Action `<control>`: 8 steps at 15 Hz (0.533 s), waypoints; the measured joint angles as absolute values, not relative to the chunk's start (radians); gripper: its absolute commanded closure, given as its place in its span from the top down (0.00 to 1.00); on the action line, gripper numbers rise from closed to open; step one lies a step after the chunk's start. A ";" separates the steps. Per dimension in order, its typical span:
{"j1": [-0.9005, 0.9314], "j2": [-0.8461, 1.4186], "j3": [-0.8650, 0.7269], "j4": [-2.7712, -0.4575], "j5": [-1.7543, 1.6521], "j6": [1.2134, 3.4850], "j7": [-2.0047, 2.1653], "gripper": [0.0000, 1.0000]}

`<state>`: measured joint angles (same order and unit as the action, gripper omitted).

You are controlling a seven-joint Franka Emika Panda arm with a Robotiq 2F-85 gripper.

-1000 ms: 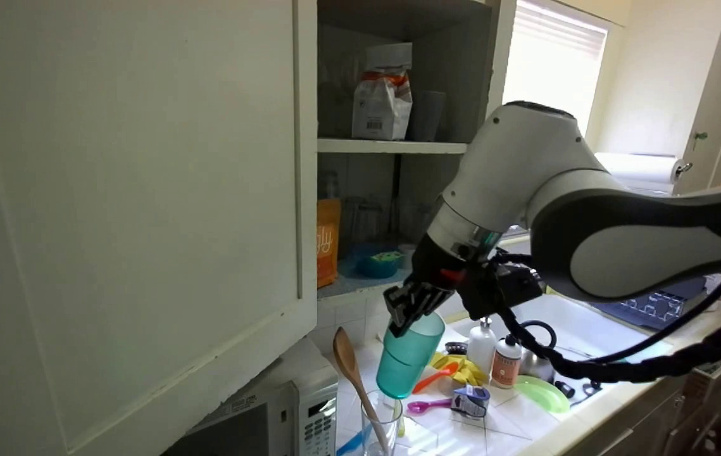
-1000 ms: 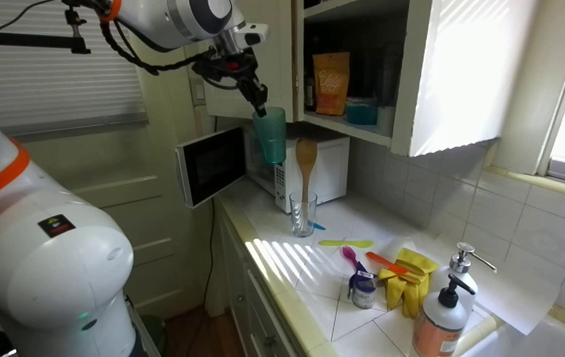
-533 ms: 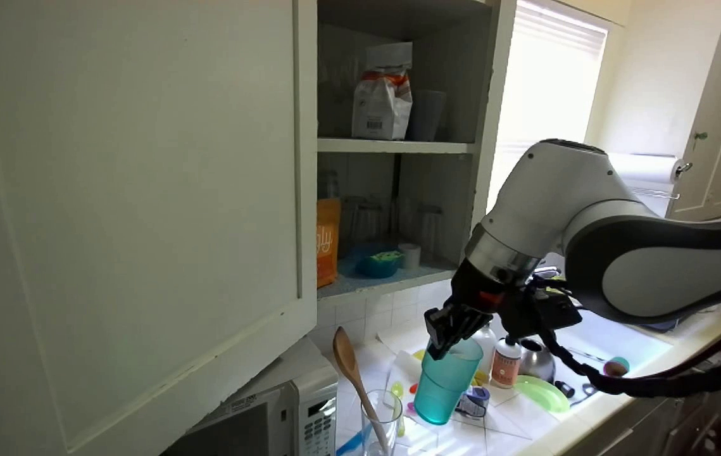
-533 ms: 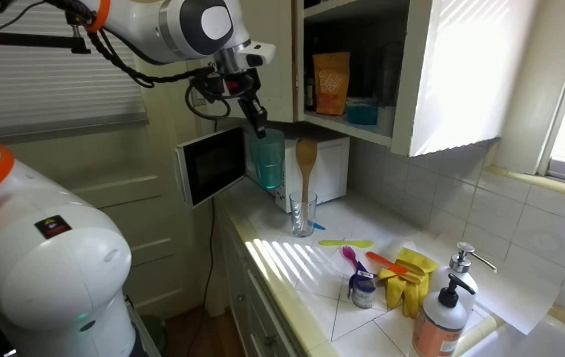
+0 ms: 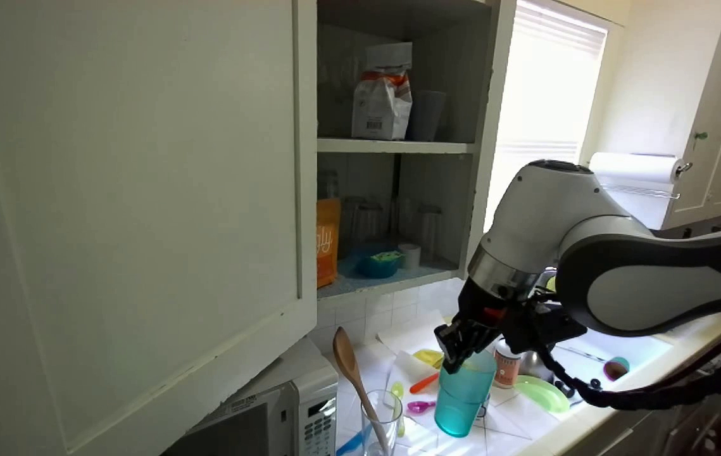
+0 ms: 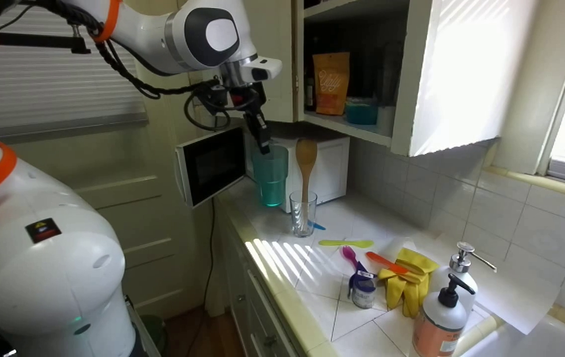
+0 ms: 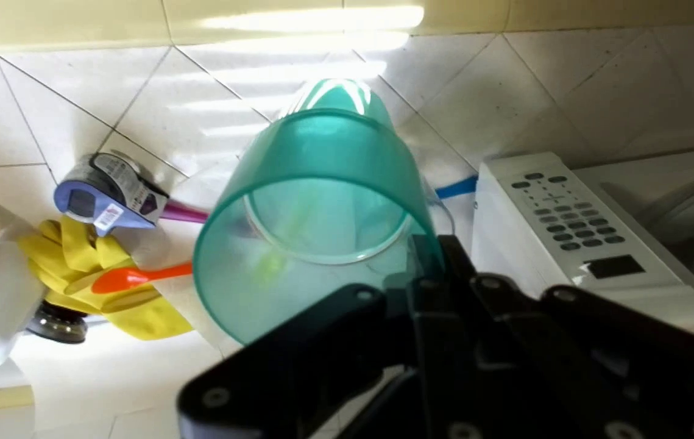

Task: Remove the blue cup from the cabinet and put it on the counter.

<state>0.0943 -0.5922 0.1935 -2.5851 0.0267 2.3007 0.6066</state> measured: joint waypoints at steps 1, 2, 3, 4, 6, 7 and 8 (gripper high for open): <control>0.084 -0.592 0.195 -2.604 0.027 2.297 0.608 0.01; 0.075 -0.592 0.196 -2.624 0.027 2.297 0.608 0.01; 0.064 -0.593 0.197 -2.645 0.026 2.297 0.611 0.01; 0.052 -0.593 0.197 -2.666 0.026 2.298 0.613 0.01; 0.024 -0.594 0.196 -2.710 0.026 2.308 0.617 0.01; 0.007 -0.594 0.195 -2.731 0.021 2.324 0.617 0.01; -0.013 -0.594 0.194 -2.750 0.015 2.344 0.617 0.01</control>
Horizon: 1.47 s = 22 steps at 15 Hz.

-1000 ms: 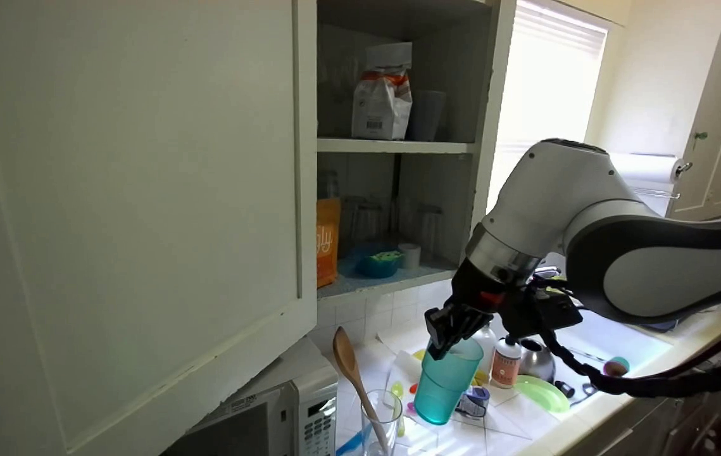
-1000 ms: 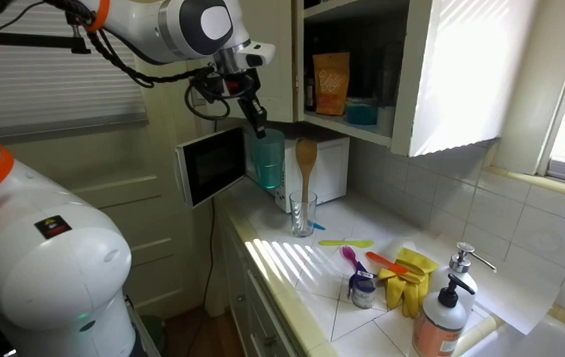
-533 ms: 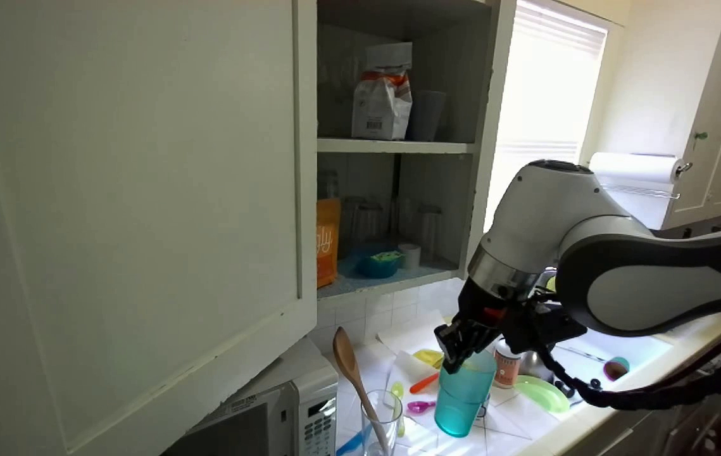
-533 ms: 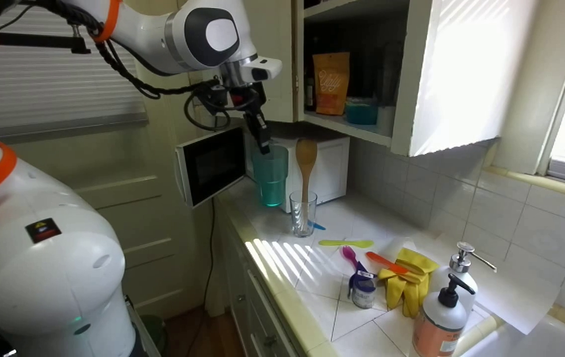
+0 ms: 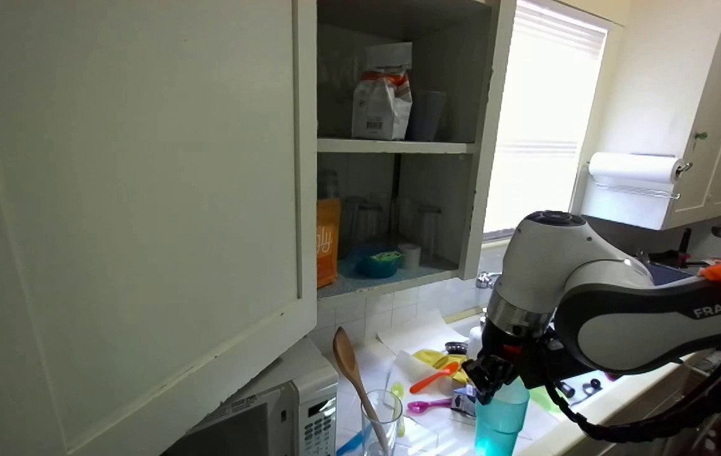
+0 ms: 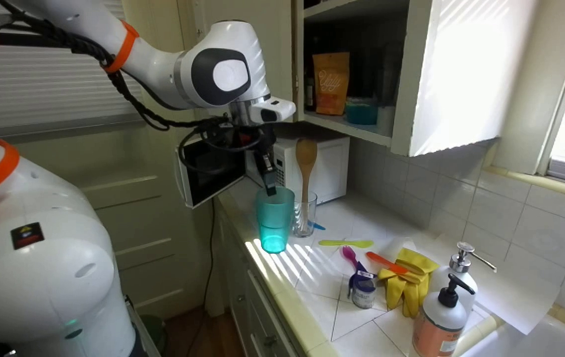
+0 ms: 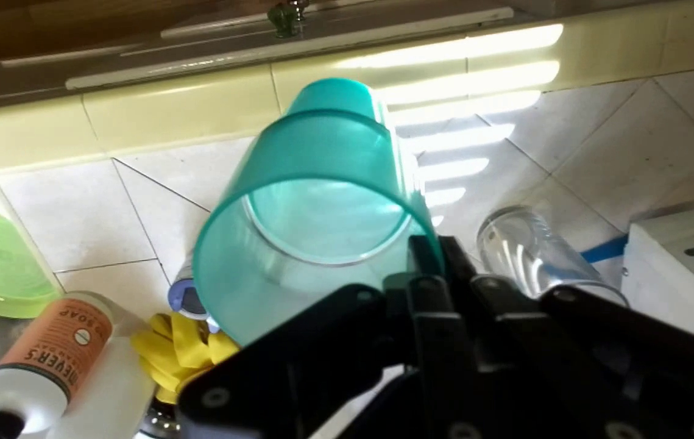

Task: Remove the blue cup from the cabinet and put it on the counter.

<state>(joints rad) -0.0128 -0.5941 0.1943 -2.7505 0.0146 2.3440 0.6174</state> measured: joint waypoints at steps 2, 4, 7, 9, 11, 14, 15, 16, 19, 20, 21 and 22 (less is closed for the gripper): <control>-0.059 -0.581 0.194 -2.758 -0.010 2.385 0.617 0.01; -0.104 -0.560 0.194 -2.755 -0.046 2.447 0.617 0.05; -0.133 -0.535 0.193 -2.753 -0.066 2.487 0.616 0.05; -0.133 -0.532 0.194 -2.752 -0.068 2.488 0.616 0.05; -0.133 -0.532 0.194 -2.752 -0.068 2.488 0.616 0.01; -0.133 -0.524 0.192 -2.751 -0.069 2.504 0.597 0.01; -0.133 -0.510 0.189 -2.749 -0.074 2.537 0.576 0.01; -0.134 -0.490 0.185 -2.744 -0.081 2.577 0.553 0.01; -0.141 -0.394 0.186 -2.714 -0.116 2.707 0.493 0.01; -0.143 -0.358 0.186 -2.702 -0.122 2.744 0.481 0.01; -0.143 -0.320 0.187 -2.692 -0.128 2.778 0.471 0.01; -0.143 -0.283 0.189 -2.681 -0.131 2.807 0.465 0.01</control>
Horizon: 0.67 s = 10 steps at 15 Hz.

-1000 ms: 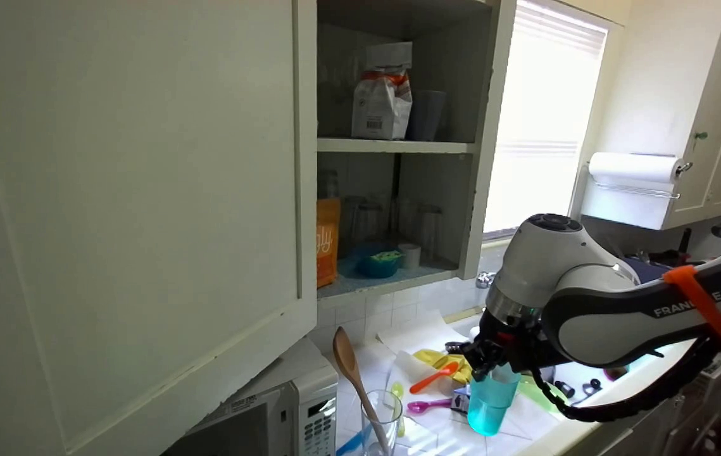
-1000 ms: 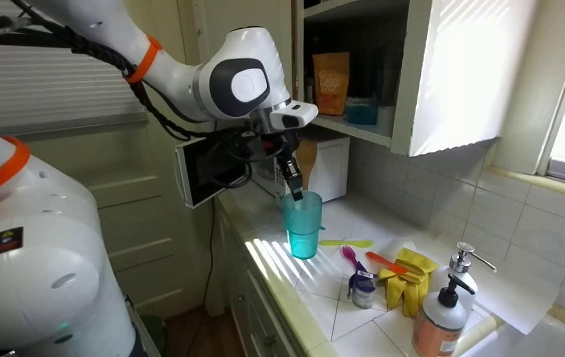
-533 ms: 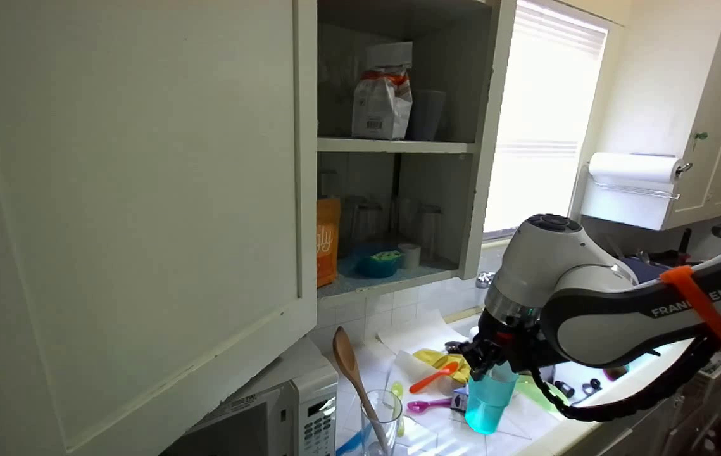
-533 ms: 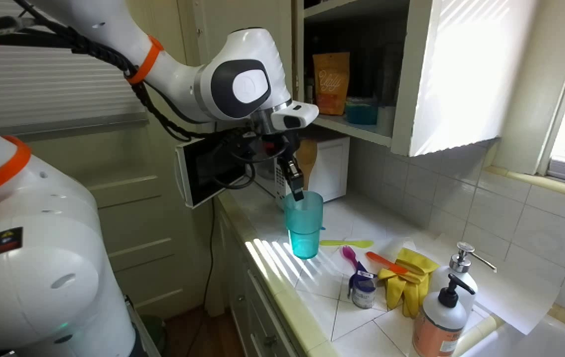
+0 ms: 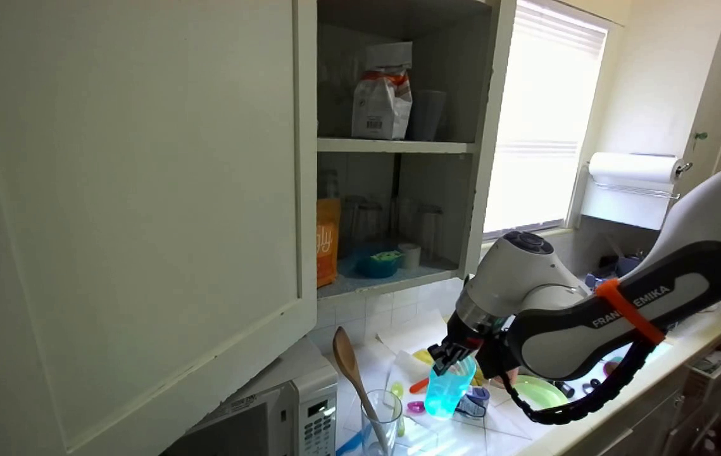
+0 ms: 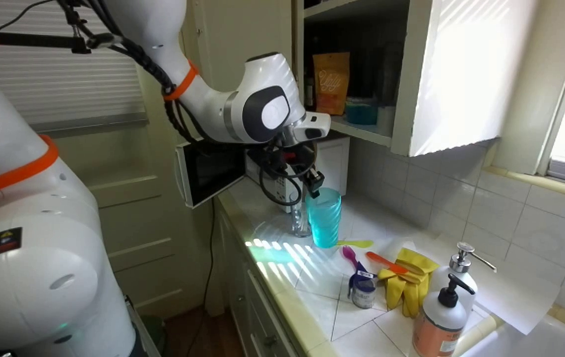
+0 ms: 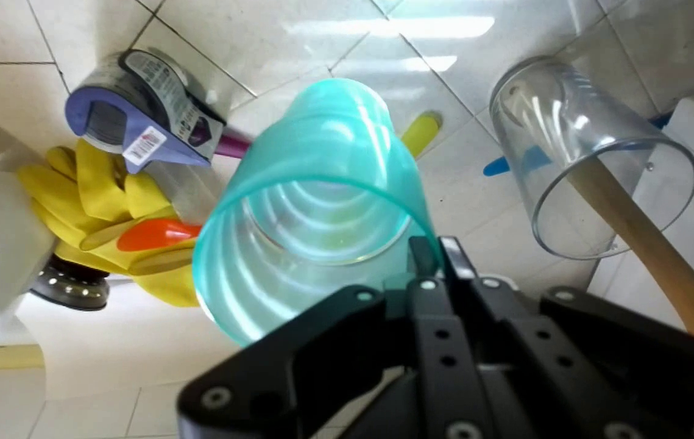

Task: Remove the blue cup from the cabinet and put it on the counter.

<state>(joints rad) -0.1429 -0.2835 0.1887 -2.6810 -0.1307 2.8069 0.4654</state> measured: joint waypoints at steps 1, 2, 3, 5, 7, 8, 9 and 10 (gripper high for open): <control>-0.142 -0.251 0.191 -2.671 -0.132 2.829 0.461 0.01; -0.142 -0.220 0.193 -2.662 -0.135 2.850 0.459 0.01; -0.142 -0.191 0.195 -2.652 -0.140 2.868 0.459 0.01; -0.142 -0.143 0.199 -2.634 -0.142 2.887 0.459 0.01; -0.142 -0.108 0.202 -2.615 -0.142 2.887 0.459 0.01; -0.142 -0.094 0.203 -2.608 -0.142 2.887 0.459 0.01; -0.142 -0.081 0.203 -2.601 -0.142 2.887 0.459 0.01; -0.142 -0.069 0.204 -2.595 -0.141 2.887 0.459 0.01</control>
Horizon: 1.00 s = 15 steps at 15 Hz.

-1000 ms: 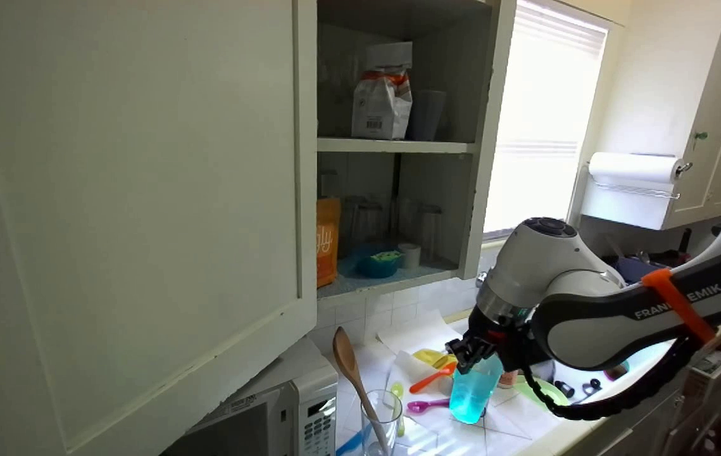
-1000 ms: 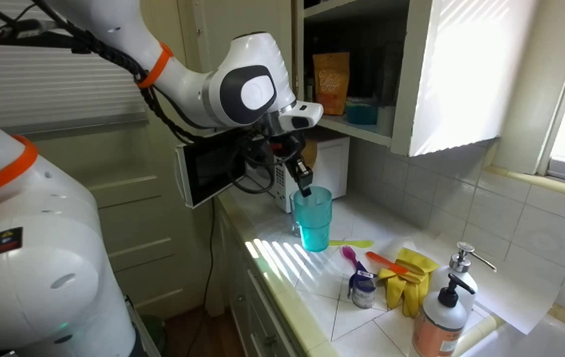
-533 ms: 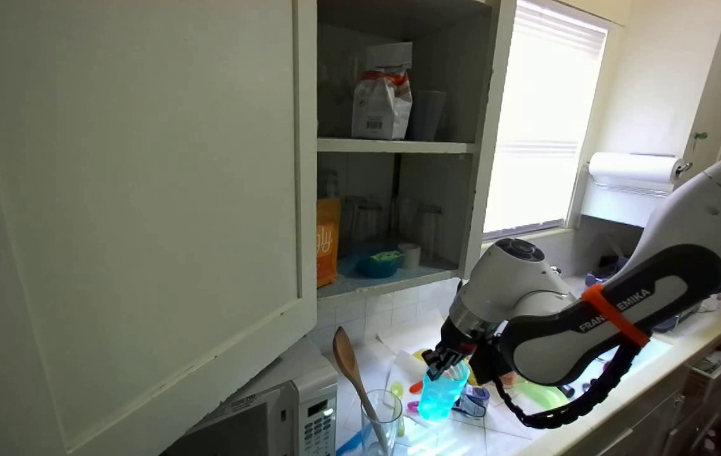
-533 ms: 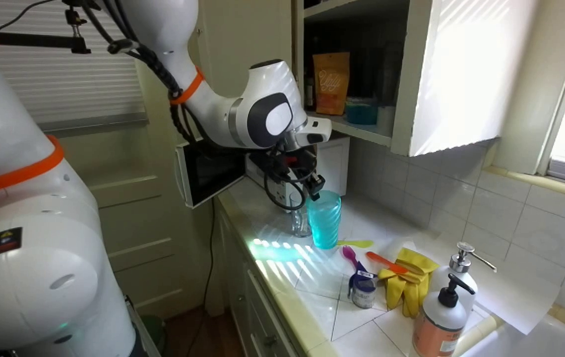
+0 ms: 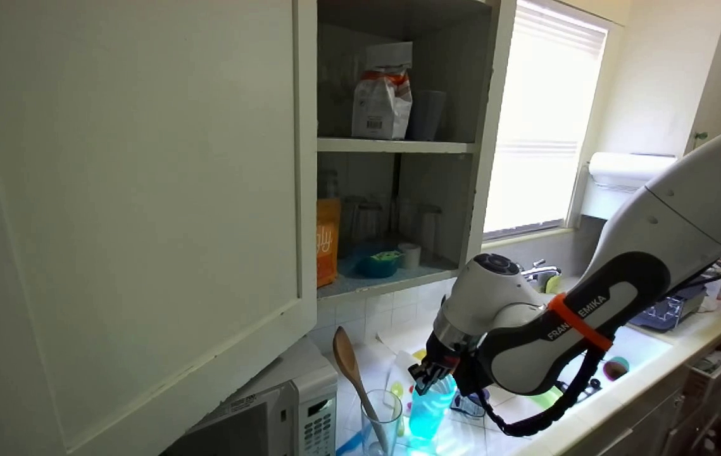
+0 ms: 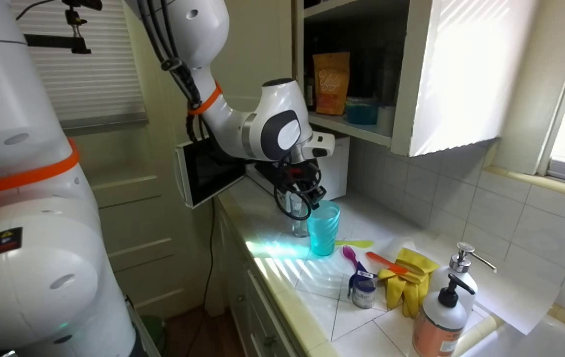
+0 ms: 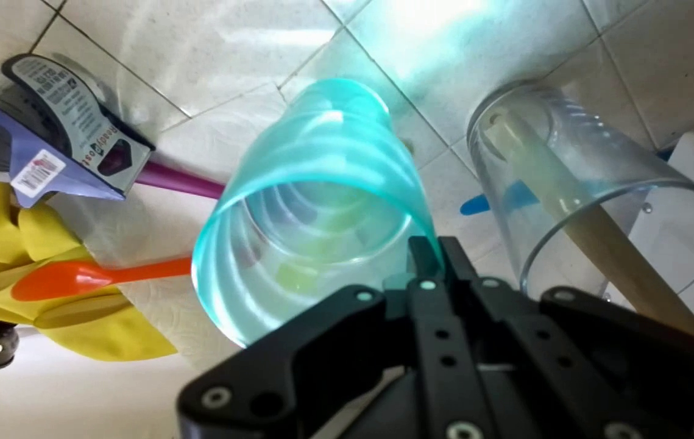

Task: Remove the blue cup from the cabinet and put it on the counter.

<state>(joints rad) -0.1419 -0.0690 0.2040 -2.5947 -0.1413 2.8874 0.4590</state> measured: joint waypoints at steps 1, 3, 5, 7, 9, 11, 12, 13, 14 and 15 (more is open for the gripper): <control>-0.141 -0.059 0.204 -2.590 -0.140 2.887 0.459 0.01; -0.141 -0.042 0.205 -2.582 -0.140 2.887 0.459 0.01; -0.142 -0.029 0.205 -2.576 -0.141 2.887 0.459 0.01; -0.142 -0.017 0.205 -2.572 -0.141 2.887 0.459 0.30; -0.142 -0.010 0.205 -2.566 -0.140 2.887 0.459 0.38; -0.142 -0.006 0.205 -2.560 -0.141 2.887 0.459 0.53; -0.142 -0.006 0.205 -2.554 -0.142 2.887 0.459 0.59; -0.142 -0.006 0.205 -2.545 -0.148 2.887 0.459 0.66; -0.142 -0.007 0.205 -2.533 -0.157 2.887 0.459 0.75; -0.142 -0.011 0.205 -2.518 -0.164 2.884 0.459 0.81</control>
<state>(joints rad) -0.1419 -0.0108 0.2045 -2.5182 -0.1638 2.8840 0.4590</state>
